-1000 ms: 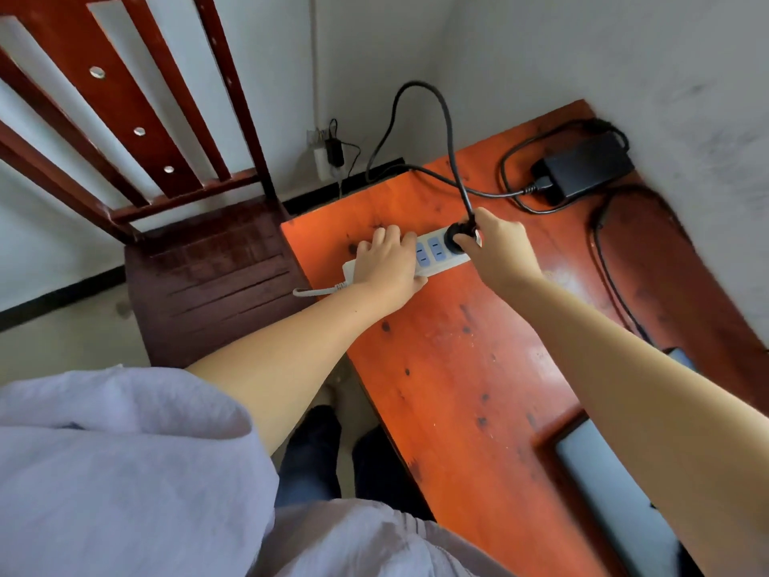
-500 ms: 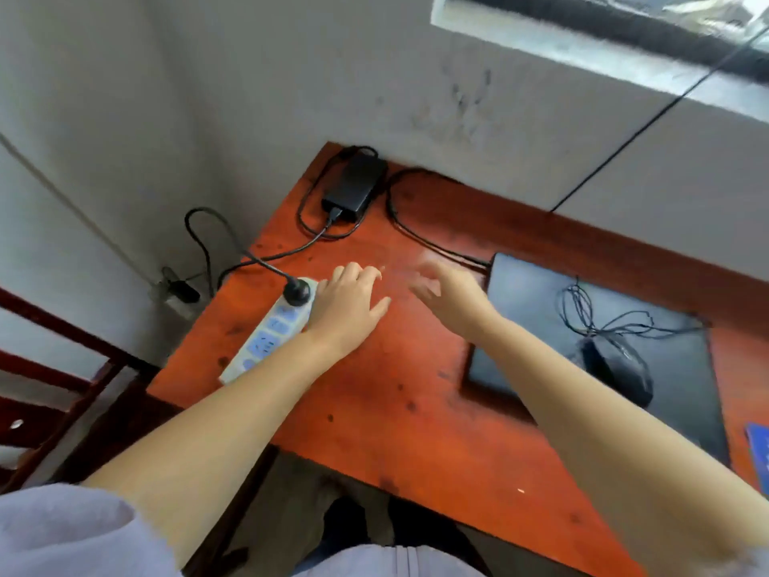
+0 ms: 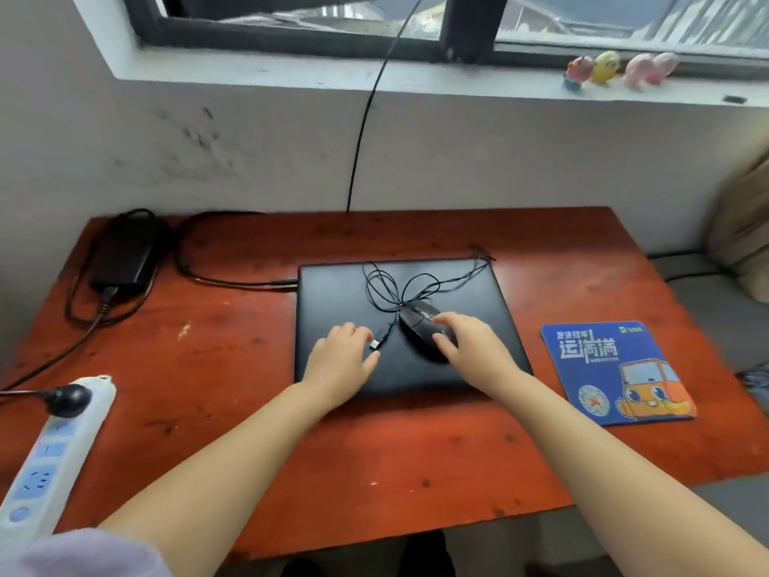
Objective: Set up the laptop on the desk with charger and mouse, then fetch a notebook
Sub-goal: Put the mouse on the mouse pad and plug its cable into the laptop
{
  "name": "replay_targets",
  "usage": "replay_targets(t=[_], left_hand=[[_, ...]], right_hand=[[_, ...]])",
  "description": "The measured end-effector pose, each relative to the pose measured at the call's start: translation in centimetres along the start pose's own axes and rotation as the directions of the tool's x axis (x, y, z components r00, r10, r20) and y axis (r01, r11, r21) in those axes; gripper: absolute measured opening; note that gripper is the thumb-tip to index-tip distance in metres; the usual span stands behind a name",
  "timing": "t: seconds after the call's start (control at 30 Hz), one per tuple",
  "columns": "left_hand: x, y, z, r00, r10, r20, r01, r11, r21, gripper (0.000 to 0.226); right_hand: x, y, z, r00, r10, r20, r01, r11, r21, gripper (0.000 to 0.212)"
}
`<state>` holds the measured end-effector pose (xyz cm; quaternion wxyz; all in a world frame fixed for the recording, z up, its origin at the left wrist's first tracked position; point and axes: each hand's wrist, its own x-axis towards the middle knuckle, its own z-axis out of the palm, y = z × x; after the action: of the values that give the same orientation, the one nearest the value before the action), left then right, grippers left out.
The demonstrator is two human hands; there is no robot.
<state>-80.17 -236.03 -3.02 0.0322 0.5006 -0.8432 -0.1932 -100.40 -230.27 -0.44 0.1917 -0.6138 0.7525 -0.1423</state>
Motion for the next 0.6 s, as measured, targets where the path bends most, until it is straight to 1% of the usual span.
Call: replay_targets(t=[0.07,0.2,0.3,0.4,0.5,0.57,0.6], left_hand=[[1.1,1.6,1.7,0.998,-0.06,0.024,0.061,0.998,-0.025,0.037],[3.0,3.5,4.0,0.974,-0.223,0.023,0.224,0.972,-0.07,0.041],[3.9,3.8,4.9,0.953,-0.304,-0.018,0.303,0.953,-0.026,0.04],[4.5,3.6,5.3,0.948,-0.31,-0.072,0.314,0.948,0.055,0.037],[5.4,3.9,5.5,0.957,-0.273,-0.099,0.283,0.953,0.11,0.032],[6.1,4.3,5.3,0.96,-0.271,-0.078,0.277,0.956,0.093,0.028],[6.4,4.5,5.0,0.958,-0.282,-0.056,0.285,0.957,0.046,0.027]], right_hand=[[0.3,1.9,0.0,0.999,0.008,0.036,-0.008,1.0,-0.005,0.036],[1.6,2.9,1.3,0.993,-0.048,0.103,0.047,0.999,0.011,0.052],[3.0,2.4,2.5,0.991,-0.072,0.111,0.076,0.997,-0.033,0.061],[4.1,2.1,3.7,0.99,-0.058,0.126,0.073,0.99,-0.119,0.064],[4.7,2.3,4.5,0.992,-0.049,0.114,0.065,0.987,-0.146,0.061],[4.9,2.6,4.5,0.995,-0.056,0.088,0.067,0.99,-0.123,0.057],[4.8,2.7,4.4,0.996,-0.046,0.076,0.053,0.994,-0.1,0.056]])
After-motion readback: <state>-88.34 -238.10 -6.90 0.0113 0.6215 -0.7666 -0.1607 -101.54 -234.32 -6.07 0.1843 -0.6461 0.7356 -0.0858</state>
